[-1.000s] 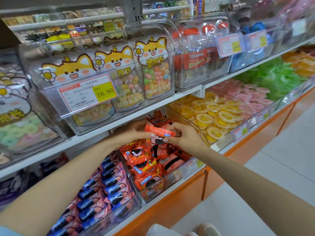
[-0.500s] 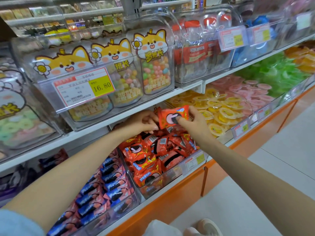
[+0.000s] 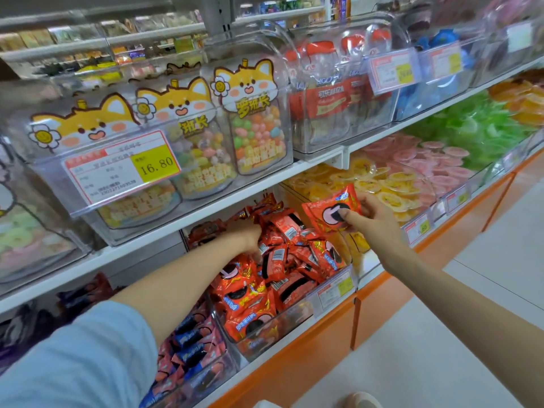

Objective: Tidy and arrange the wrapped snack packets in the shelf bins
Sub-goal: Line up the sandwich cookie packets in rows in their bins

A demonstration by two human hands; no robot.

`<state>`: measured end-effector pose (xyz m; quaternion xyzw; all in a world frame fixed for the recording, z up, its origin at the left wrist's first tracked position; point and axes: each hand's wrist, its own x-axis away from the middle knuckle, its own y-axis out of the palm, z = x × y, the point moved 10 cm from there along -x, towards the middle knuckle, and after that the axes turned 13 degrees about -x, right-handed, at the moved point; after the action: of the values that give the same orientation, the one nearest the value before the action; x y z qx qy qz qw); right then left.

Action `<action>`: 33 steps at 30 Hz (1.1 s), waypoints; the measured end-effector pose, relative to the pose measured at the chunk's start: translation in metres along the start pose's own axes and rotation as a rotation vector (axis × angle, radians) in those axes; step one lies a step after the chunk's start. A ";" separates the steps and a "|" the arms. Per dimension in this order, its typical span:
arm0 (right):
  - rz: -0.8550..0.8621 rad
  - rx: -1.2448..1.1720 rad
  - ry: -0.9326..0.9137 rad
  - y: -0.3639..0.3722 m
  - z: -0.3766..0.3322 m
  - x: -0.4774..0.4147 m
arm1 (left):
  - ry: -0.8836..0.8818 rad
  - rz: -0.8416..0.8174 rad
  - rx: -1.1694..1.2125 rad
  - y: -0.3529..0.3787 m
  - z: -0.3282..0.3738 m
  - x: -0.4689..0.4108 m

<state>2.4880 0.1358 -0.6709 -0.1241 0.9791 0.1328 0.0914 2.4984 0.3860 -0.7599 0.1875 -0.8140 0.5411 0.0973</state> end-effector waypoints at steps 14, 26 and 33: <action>-0.003 -0.106 0.048 0.001 0.011 0.001 | -0.030 0.105 0.254 -0.014 -0.028 0.013; -0.011 -0.180 0.134 0.002 0.020 -0.001 | -0.056 -0.010 0.286 0.007 -0.017 -0.002; -0.038 -0.167 0.184 0.000 0.029 -0.001 | 0.025 0.090 0.531 -0.010 -0.022 0.000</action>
<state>2.4934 0.1441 -0.6981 -0.1614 0.9663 0.2002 -0.0069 2.5014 0.4029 -0.7431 0.1634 -0.6499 0.7416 0.0305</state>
